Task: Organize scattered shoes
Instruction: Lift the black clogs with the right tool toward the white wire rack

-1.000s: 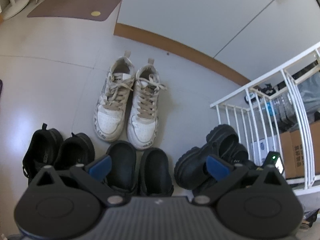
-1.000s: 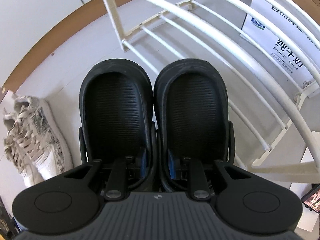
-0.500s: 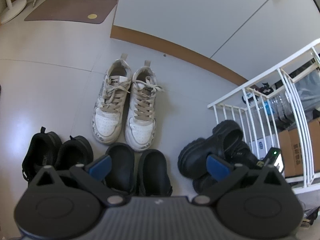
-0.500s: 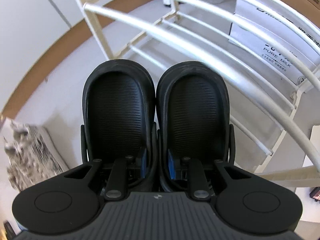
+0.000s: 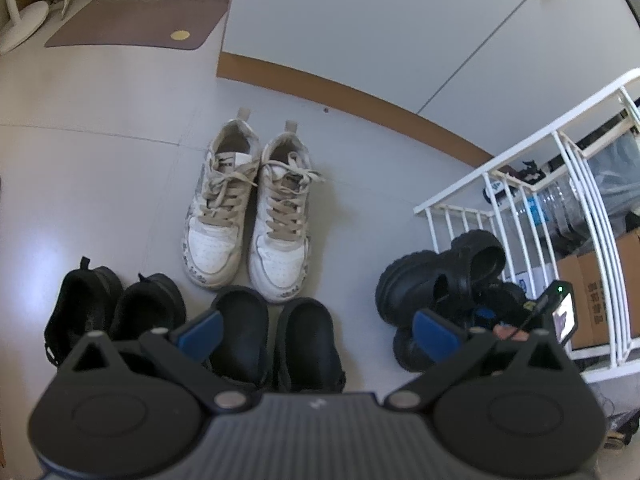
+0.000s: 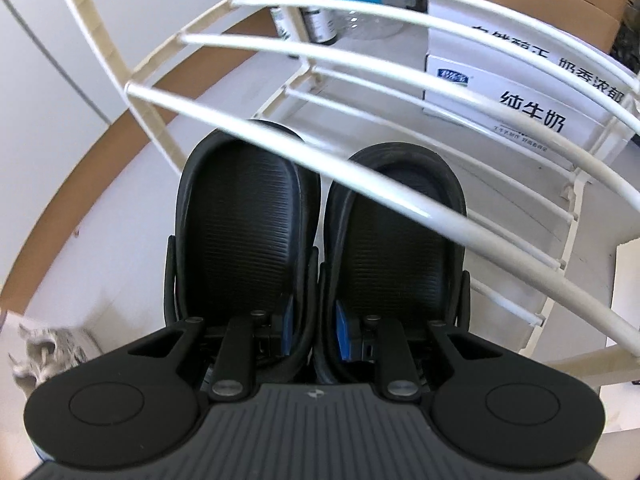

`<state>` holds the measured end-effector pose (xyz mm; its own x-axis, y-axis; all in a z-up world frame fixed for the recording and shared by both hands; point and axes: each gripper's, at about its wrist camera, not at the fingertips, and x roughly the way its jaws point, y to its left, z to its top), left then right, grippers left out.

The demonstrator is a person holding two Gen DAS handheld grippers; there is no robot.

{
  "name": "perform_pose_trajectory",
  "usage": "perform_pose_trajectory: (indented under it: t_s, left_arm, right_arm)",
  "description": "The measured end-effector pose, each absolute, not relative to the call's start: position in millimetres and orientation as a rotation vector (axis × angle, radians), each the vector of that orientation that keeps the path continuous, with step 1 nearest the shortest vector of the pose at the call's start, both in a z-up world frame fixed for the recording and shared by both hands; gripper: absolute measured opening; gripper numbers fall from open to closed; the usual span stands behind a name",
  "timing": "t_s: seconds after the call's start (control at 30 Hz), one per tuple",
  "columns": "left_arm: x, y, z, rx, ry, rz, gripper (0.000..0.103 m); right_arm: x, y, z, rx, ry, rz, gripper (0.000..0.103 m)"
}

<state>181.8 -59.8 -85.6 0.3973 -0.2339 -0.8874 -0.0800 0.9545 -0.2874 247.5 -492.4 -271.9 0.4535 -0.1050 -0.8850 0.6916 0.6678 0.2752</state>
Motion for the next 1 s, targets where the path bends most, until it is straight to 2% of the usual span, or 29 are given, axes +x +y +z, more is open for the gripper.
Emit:
perform_pose_trajectory:
  t_s: [0.83, 0.87, 0.9, 1.0]
  left_arm:
    - [171.7, -68.3, -84.1, -0.303, 1.162, -0.131, 0.103]
    - [170.8, -67.9, -84.2, -0.301, 1.162, -0.134, 0.103]
    - [170.0, -68.1, -83.6, -0.293, 1.162, -0.134, 0.103]
    - [166.3, -65.4, -80.6, -0.289, 1.139, -0.108, 0.103]
  right_arm:
    - [248.3, -487.5, -286.4, 0.648, 0.663, -0.777, 0.024]
    - [249.2, -486.1, -287.4, 0.634, 0.648, -0.776, 0.018]
    - [251.3, -485.1, -287.4, 0.614, 0.623, -0.761, 0.002]
    - [258.7, -484.7, -280.0, 0.569, 0.568, -0.738, 0.004]
